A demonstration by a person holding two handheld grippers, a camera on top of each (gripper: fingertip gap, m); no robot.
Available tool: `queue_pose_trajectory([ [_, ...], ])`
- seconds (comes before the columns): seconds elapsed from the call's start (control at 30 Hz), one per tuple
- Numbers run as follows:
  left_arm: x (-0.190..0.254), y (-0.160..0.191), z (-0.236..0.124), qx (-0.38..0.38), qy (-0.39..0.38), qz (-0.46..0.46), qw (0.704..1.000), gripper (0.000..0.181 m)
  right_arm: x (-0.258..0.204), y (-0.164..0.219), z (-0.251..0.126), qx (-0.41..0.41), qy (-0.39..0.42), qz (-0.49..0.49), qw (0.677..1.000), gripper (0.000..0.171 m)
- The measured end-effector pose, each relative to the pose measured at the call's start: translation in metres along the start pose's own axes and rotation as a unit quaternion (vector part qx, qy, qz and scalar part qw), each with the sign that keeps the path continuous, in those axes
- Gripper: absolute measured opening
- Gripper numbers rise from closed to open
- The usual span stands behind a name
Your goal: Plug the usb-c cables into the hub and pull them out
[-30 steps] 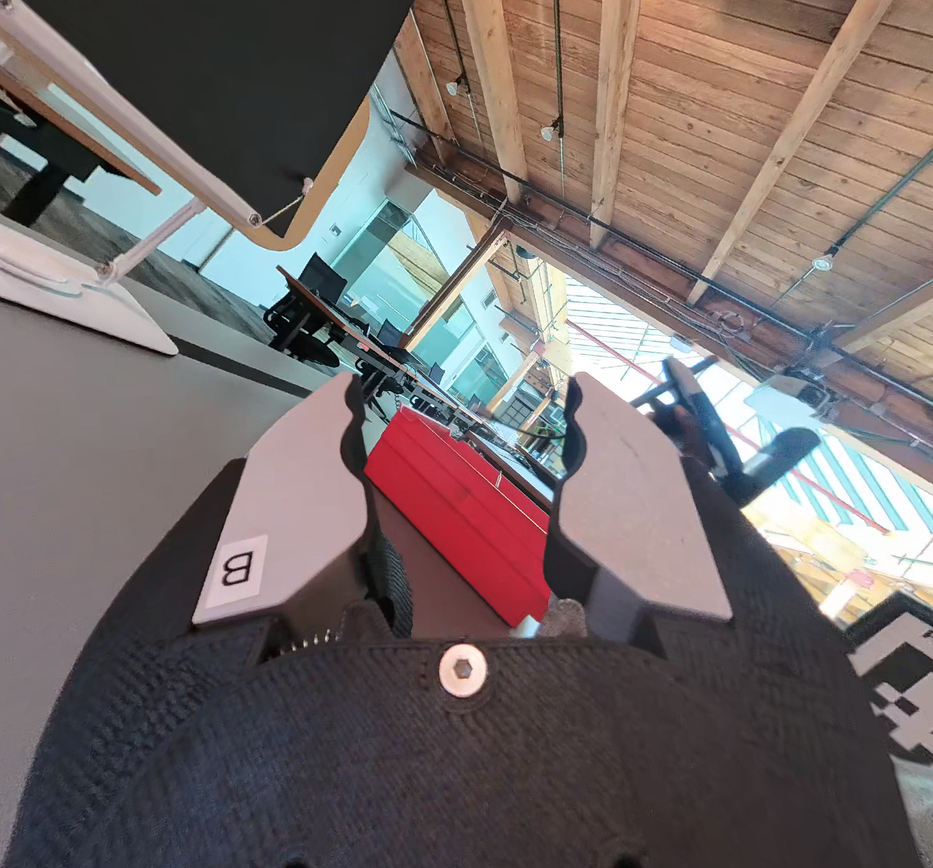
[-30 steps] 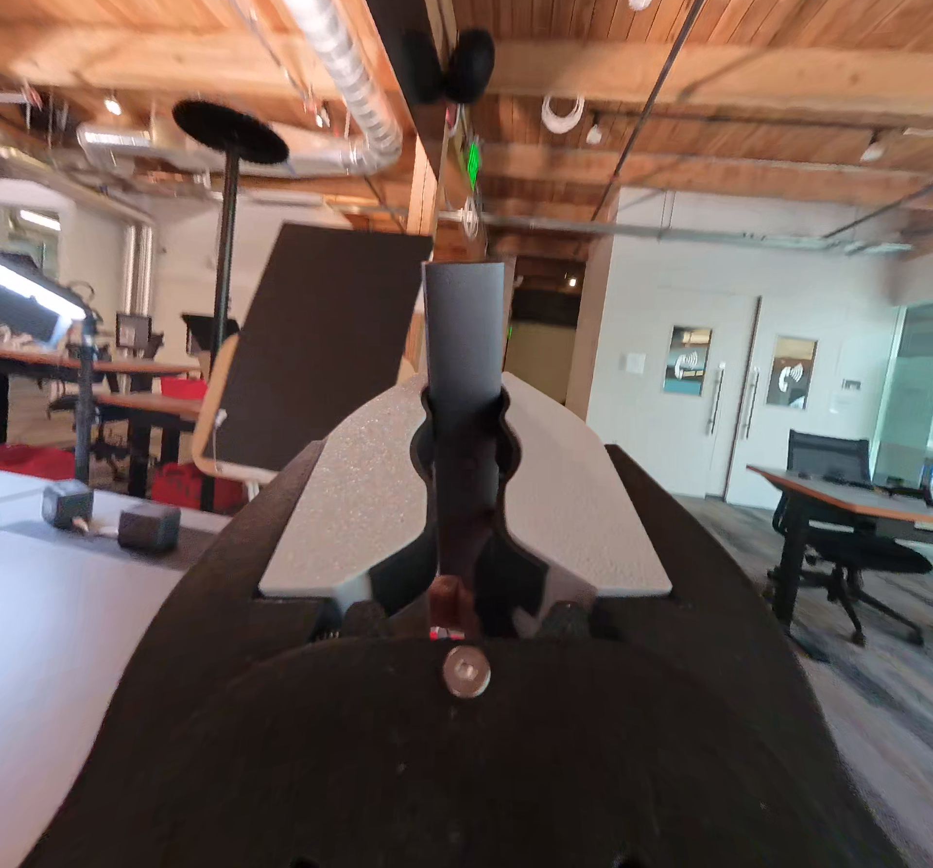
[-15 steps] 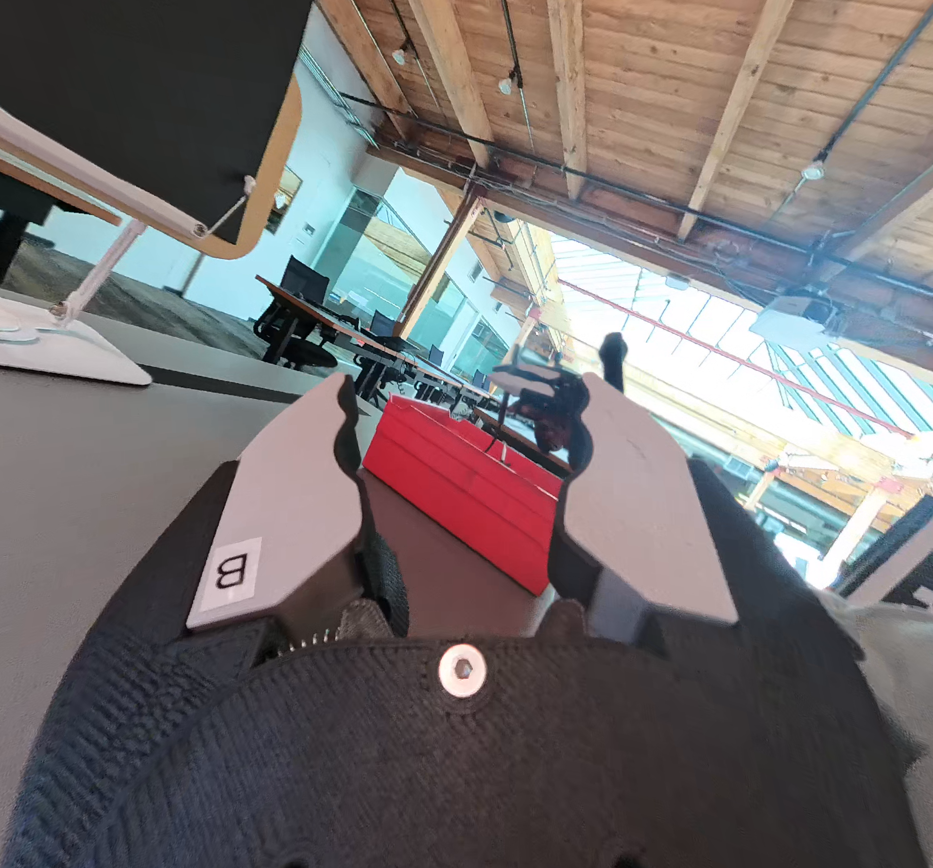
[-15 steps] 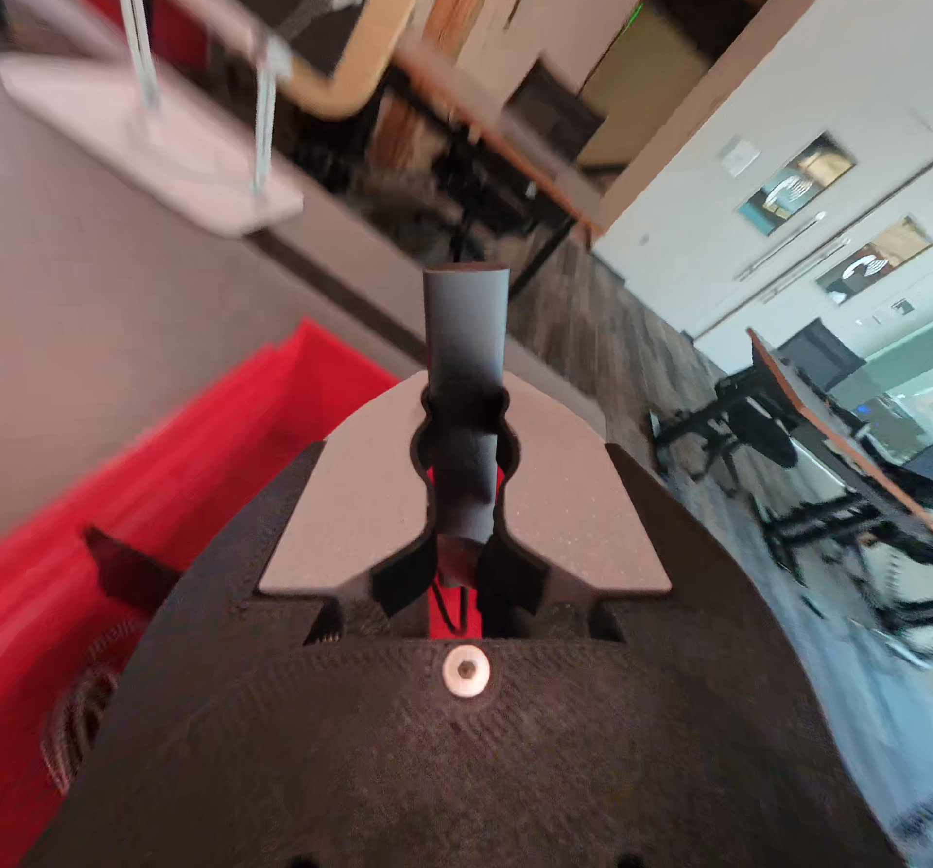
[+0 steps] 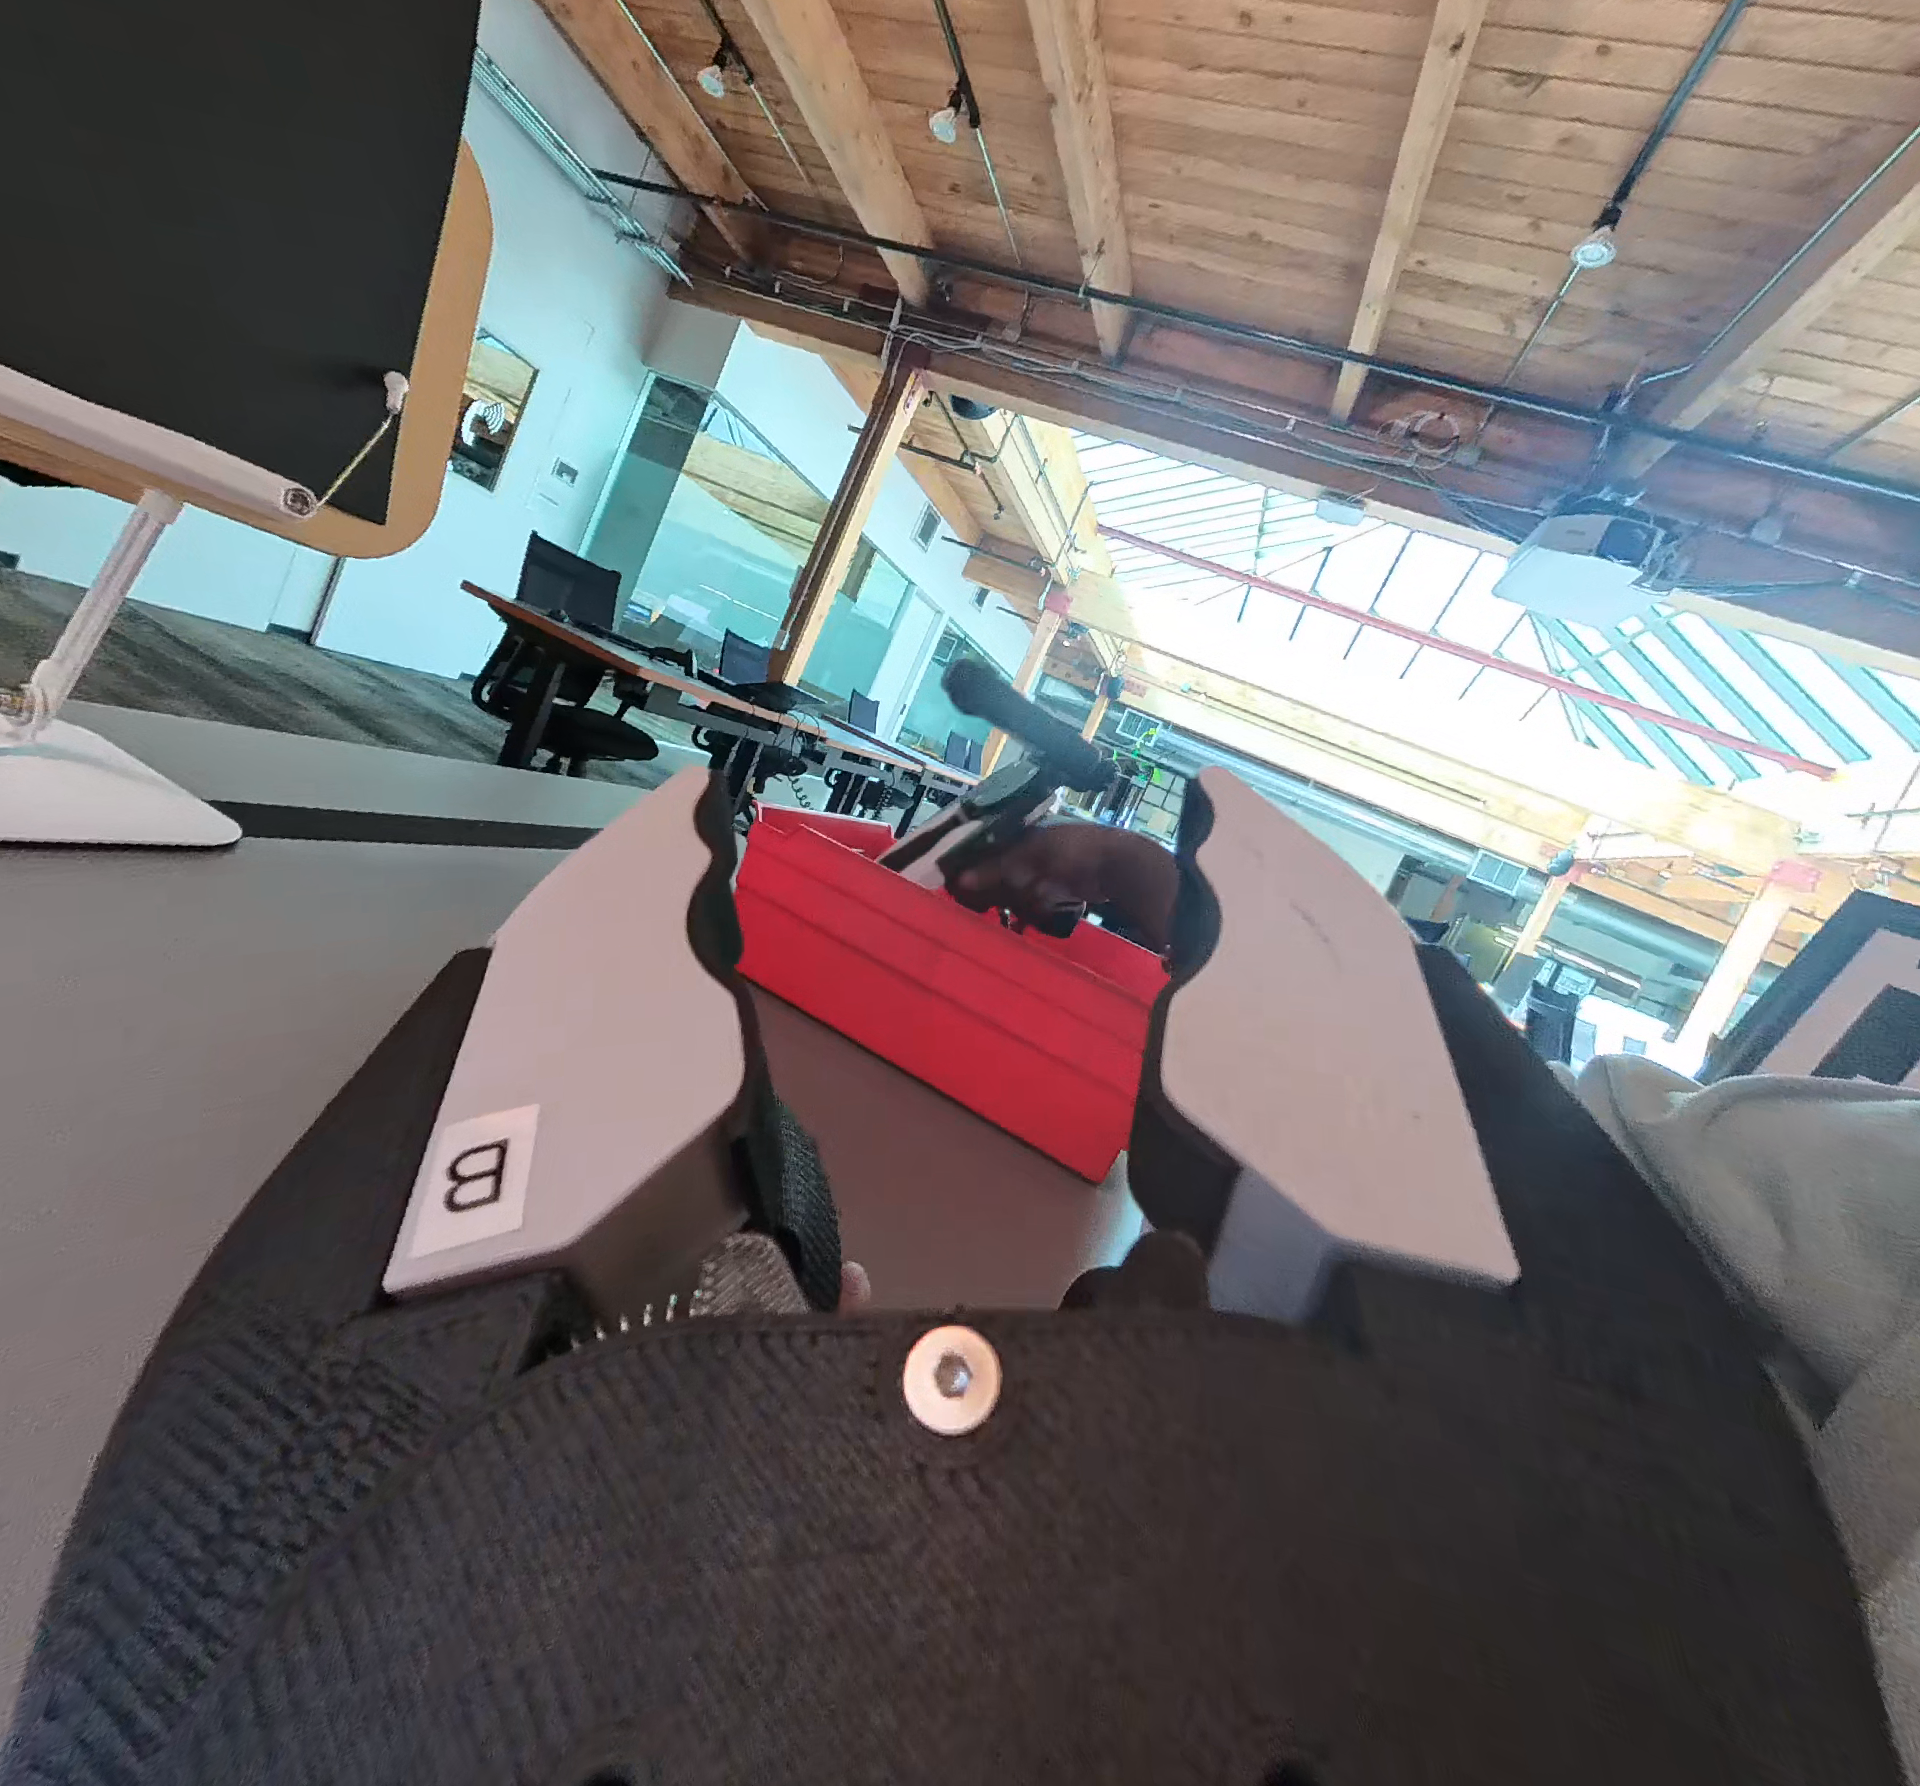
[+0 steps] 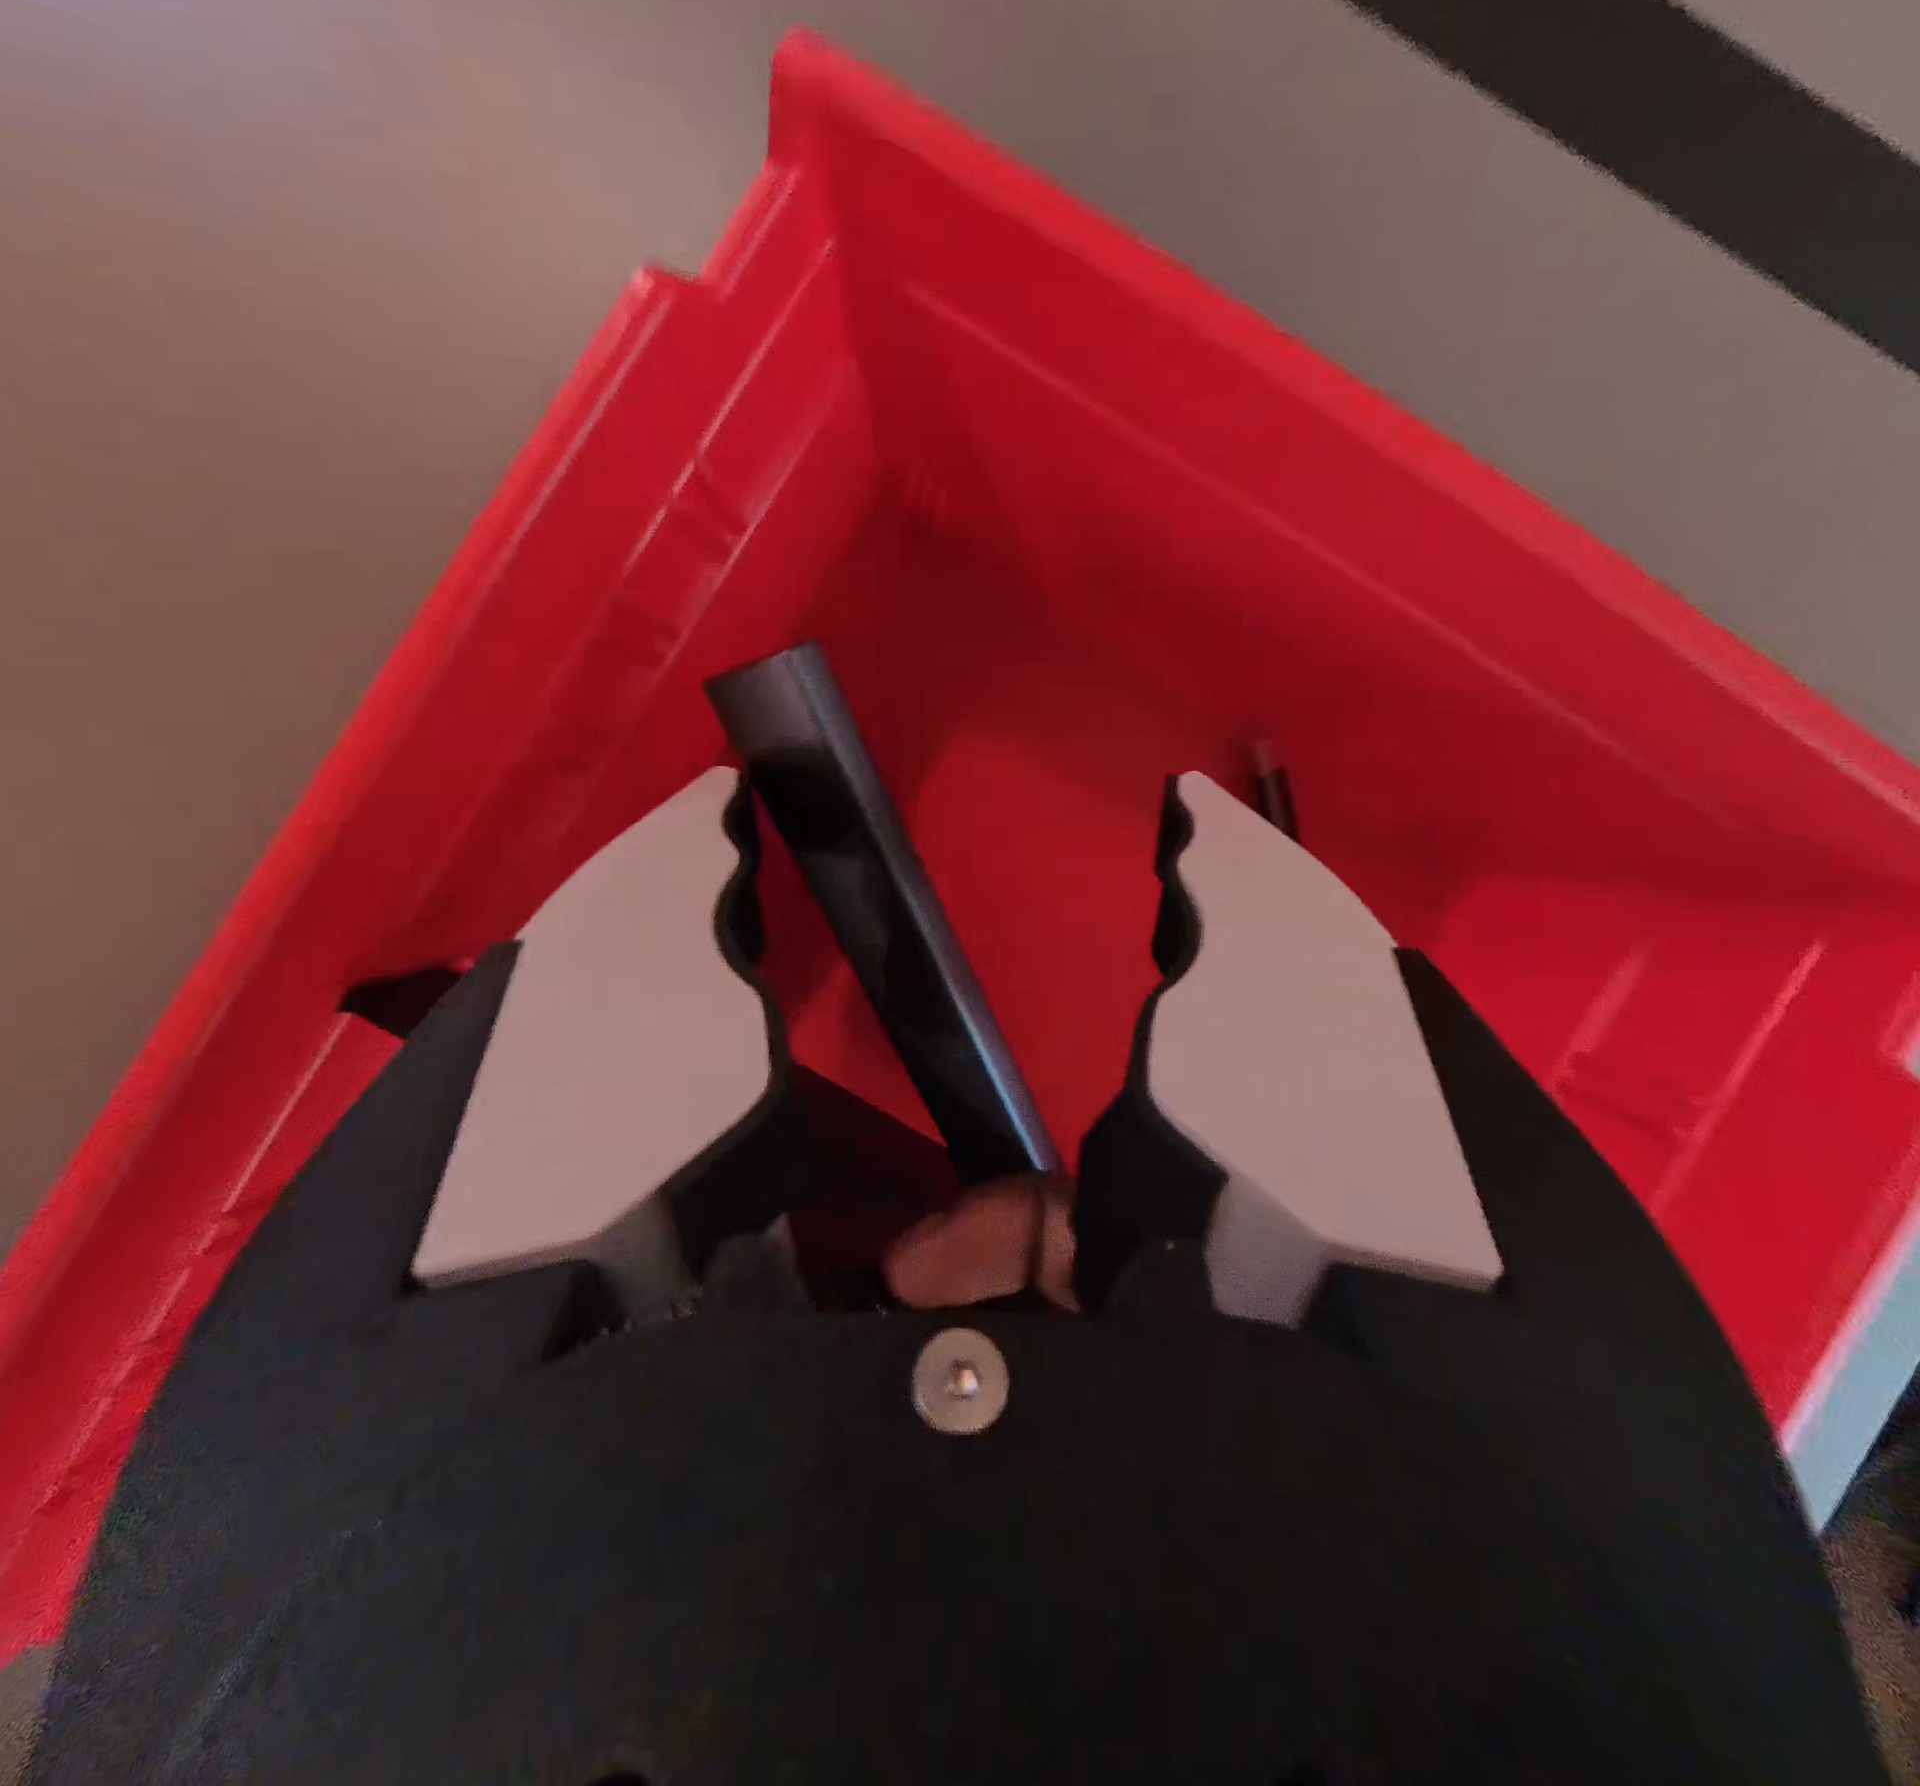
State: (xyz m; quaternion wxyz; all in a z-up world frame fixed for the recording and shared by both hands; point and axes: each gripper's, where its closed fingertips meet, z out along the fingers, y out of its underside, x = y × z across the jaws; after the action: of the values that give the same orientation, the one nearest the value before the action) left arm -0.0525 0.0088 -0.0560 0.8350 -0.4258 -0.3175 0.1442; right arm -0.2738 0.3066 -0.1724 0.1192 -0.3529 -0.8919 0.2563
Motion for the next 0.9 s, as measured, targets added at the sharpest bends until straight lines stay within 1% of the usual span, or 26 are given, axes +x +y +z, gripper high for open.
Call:
queue_pose_trajectory([
  [0.03,0.000,0.000,0.000,-0.003,0.001,0.001,1.000,0.081,0.002,-0.006,-0.005,0.020,0.003,0.007,1.000,0.080],
  [0.1,0.003,0.000,0.000,-0.002,0.004,0.008,1.000,0.081,0.004,-0.020,-0.020,0.076,0.015,0.014,0.997,0.085],
  [0.2,0.006,0.002,0.002,-0.006,0.006,0.025,1.000,0.082,0.008,-0.042,-0.049,0.169,0.056,0.019,0.984,0.085],
  [0.27,0.007,0.004,0.002,-0.011,0.006,0.037,0.999,0.082,0.001,-0.058,-0.077,0.240,0.084,0.025,0.967,0.085],
  [0.33,0.009,0.007,0.003,-0.019,0.006,0.052,0.998,0.082,-0.030,-0.077,-0.110,0.328,0.075,0.018,0.941,0.092],
  [0.43,0.010,0.012,0.004,-0.031,0.004,0.073,0.997,0.082,-0.102,-0.093,-0.158,0.459,0.031,0.000,0.888,0.112],
  [0.47,0.011,0.013,0.005,-0.035,0.006,0.079,0.996,0.083,-0.129,-0.095,-0.169,0.495,0.006,-0.003,0.869,0.117],
  [0.53,0.014,0.016,0.006,-0.039,0.012,0.088,0.995,0.083,-0.187,-0.092,-0.185,0.557,-0.071,0.006,0.827,0.122],
  [0.57,0.016,0.017,0.006,-0.041,0.016,0.091,0.995,0.083,-0.213,-0.089,-0.186,0.575,-0.114,0.021,0.810,0.126],
  [0.6,0.018,0.018,0.006,-0.043,0.019,0.094,0.994,0.083,-0.237,-0.084,-0.183,0.579,-0.154,0.032,0.800,0.133],
  [0.67,0.020,0.020,0.007,-0.050,0.022,0.103,0.993,0.083,-0.272,-0.074,-0.165,0.575,-0.201,0.054,0.791,0.145],
  [0.7,0.021,0.021,0.007,-0.052,0.023,0.109,0.992,0.083,-0.282,-0.069,-0.153,0.578,-0.204,0.065,0.788,0.145],
  [0.77,0.022,0.020,0.007,-0.047,0.020,0.125,0.991,0.086,-0.291,-0.061,-0.125,0.593,-0.180,0.093,0.779,0.145],
  [0.83,0.023,0.015,0.006,-0.034,0.018,0.136,0.990,0.087,-0.299,-0.048,-0.088,0.577,-0.155,0.097,0.796,0.145],
  [0.87,0.022,0.014,0.005,-0.030,0.015,0.138,0.990,0.087,-0.301,-0.044,-0.077,0.575,-0.153,0.113,0.796,0.145],
  [0.9,0.022,0.013,0.005,-0.028,0.014,0.137,0.990,0.087,-0.300,-0.043,-0.085,0.592,-0.160,0.122,0.781,0.145],
])
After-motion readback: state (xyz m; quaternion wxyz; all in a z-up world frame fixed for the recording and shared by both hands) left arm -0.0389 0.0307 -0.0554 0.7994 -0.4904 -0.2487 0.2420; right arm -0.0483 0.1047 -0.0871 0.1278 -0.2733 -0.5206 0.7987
